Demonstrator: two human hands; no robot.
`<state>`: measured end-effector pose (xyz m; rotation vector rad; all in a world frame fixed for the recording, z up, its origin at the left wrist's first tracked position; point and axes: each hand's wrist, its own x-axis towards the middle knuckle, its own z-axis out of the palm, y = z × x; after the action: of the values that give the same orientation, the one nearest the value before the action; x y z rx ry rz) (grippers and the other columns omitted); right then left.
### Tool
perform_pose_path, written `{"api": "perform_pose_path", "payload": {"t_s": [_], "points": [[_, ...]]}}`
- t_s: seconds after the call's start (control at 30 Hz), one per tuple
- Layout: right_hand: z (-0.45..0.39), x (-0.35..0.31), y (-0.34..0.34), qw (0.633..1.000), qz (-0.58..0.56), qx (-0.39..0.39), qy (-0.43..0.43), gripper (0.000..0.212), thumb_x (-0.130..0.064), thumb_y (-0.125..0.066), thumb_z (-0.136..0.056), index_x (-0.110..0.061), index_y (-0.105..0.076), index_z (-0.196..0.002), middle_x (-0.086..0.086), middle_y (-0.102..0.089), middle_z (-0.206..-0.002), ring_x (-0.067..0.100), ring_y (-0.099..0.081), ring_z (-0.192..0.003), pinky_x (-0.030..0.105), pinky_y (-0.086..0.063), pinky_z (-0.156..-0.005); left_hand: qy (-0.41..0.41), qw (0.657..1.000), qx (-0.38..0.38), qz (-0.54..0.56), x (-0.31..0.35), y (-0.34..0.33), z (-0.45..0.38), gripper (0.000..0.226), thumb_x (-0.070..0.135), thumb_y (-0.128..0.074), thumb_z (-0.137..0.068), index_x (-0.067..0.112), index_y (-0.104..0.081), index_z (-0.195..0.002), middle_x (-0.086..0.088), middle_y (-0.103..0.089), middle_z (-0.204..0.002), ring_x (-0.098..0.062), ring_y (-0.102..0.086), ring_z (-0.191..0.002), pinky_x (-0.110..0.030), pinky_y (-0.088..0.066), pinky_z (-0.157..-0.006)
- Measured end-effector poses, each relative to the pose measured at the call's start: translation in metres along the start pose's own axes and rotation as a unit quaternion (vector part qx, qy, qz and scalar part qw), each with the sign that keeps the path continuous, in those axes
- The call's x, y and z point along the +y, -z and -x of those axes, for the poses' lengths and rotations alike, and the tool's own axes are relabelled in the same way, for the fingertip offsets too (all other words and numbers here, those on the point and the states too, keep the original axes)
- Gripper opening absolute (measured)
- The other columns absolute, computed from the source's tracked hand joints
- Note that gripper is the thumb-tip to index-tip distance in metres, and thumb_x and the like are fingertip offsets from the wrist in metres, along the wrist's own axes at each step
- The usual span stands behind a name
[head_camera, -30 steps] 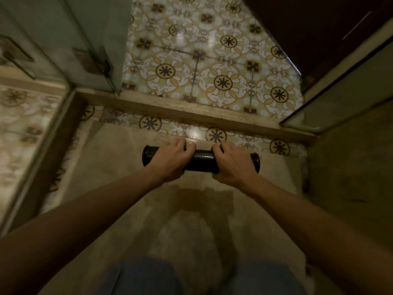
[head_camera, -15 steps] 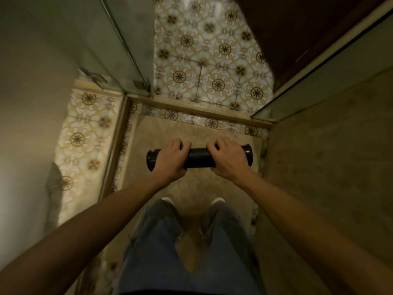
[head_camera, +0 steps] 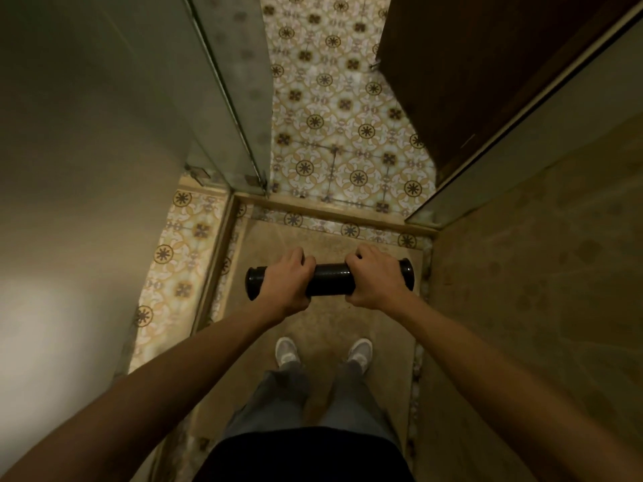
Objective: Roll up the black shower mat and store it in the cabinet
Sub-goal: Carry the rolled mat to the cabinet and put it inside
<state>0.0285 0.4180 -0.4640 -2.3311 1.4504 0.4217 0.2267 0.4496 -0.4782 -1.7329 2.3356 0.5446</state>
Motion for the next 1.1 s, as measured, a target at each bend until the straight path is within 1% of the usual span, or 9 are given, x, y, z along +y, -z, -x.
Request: {"api": "perform_pose_path", "payload": {"t_s": [0.17,0.3,0.4,0.53,0.6,0.7,0.9,0.97,1.1], "points": [[0.005,-0.003,0.01,0.999,0.028,-0.008,0.034,0.057,-0.046,-0.076,-0.072,-0.015,-0.054,-0.114,0.008,-0.053,-0.112,0.026,-0.051,-0.102,0.036,-0.046,-0.069,-0.022,1.0,-0.008,-0.013,-0.006,0.006,0.004,0.055,0.033,-0.076,-0.07,0.016,-0.048,-0.115,-0.008,-0.049,-0.109,-0.025,-0.054,-0.087,-0.034,-0.04,-0.055],[0.003,-0.006,0.02,0.998,0.023,-0.021,0.047,0.056,-0.047,-0.074,-0.074,-0.014,-0.052,-0.115,0.009,-0.053,-0.112,0.027,-0.052,-0.102,0.04,-0.054,-0.075,-0.044,0.999,-0.014,-0.015,-0.015,0.013,0.0,0.057,0.034,-0.076,-0.07,0.017,-0.047,-0.116,-0.008,-0.048,-0.111,-0.026,-0.054,-0.089,-0.034,-0.038,-0.055],[-0.003,-0.005,0.032,0.999,0.018,-0.02,0.041,0.054,-0.047,-0.073,-0.074,-0.015,-0.052,-0.113,0.009,-0.054,-0.11,0.026,-0.052,-0.101,0.041,-0.055,-0.075,-0.055,0.998,-0.01,-0.019,-0.021,0.026,-0.008,0.057,0.033,-0.077,-0.069,0.016,-0.048,-0.115,-0.008,-0.049,-0.11,-0.025,-0.054,-0.087,-0.033,-0.036,-0.055],[-0.021,0.003,0.049,1.0,0.01,0.011,0.028,0.054,-0.044,-0.073,-0.074,-0.013,-0.053,-0.113,0.01,-0.053,-0.109,0.028,-0.052,-0.098,0.04,-0.054,-0.071,-0.074,0.996,0.002,-0.051,-0.03,0.053,-0.035,0.056,0.031,-0.078,-0.067,0.015,-0.049,-0.113,-0.009,-0.05,-0.109,-0.026,-0.054,-0.09,-0.034,-0.034,-0.055],[-0.036,0.013,0.056,1.0,0.003,0.022,0.02,0.055,-0.043,-0.075,-0.073,-0.012,-0.054,-0.113,0.01,-0.054,-0.108,0.028,-0.053,-0.097,0.037,-0.05,-0.068,-0.086,0.993,0.002,-0.075,-0.035,0.065,-0.056,0.057,0.031,-0.078,-0.066,0.015,-0.049,-0.113,-0.009,-0.051,-0.109,-0.027,-0.053,-0.094,-0.034,-0.034,-0.055],[-0.067,0.036,0.067,1.0,-0.012,0.027,0.011,0.056,-0.045,-0.076,-0.072,-0.013,-0.056,-0.113,0.009,-0.055,-0.109,0.026,-0.054,-0.099,0.04,-0.053,-0.071,-0.099,0.992,0.0,-0.078,-0.041,0.081,-0.099,0.056,0.031,-0.078,-0.066,0.015,-0.05,-0.111,-0.008,-0.051,-0.109,-0.026,-0.053,-0.094,-0.034,-0.035,-0.055],[-0.147,0.106,0.098,0.999,-0.005,0.023,0.025,0.058,-0.047,-0.076,-0.074,-0.013,-0.055,-0.115,0.009,-0.054,-0.111,0.026,-0.053,-0.101,0.038,-0.051,-0.071,-0.09,0.993,-0.013,-0.078,-0.045,0.101,-0.202,0.058,0.035,-0.079,-0.063,0.015,-0.05,-0.109,-0.007,-0.052,-0.107,-0.025,-0.056,-0.088,-0.032,-0.031,-0.053],[-0.169,0.13,0.111,0.999,-0.012,0.018,0.026,0.058,-0.047,-0.077,-0.073,-0.014,-0.055,-0.115,0.009,-0.055,-0.11,0.025,-0.053,-0.099,0.036,-0.049,-0.069,-0.096,0.993,-0.02,-0.073,-0.044,0.115,-0.236,0.058,0.035,-0.079,-0.062,0.015,-0.051,-0.108,-0.008,-0.052,-0.106,-0.026,-0.057,-0.086,-0.032,-0.031,-0.052],[-0.214,0.18,0.142,1.0,-0.015,-0.001,0.024,0.056,-0.045,-0.077,-0.073,-0.015,-0.053,-0.114,0.01,-0.055,-0.11,0.027,-0.055,-0.097,0.038,-0.052,-0.072,-0.102,0.992,-0.026,-0.072,-0.036,0.143,-0.303,0.056,0.035,-0.078,-0.063,0.015,-0.051,-0.108,-0.008,-0.052,-0.104,-0.026,-0.055,-0.085,-0.033,-0.034,-0.055]]}}
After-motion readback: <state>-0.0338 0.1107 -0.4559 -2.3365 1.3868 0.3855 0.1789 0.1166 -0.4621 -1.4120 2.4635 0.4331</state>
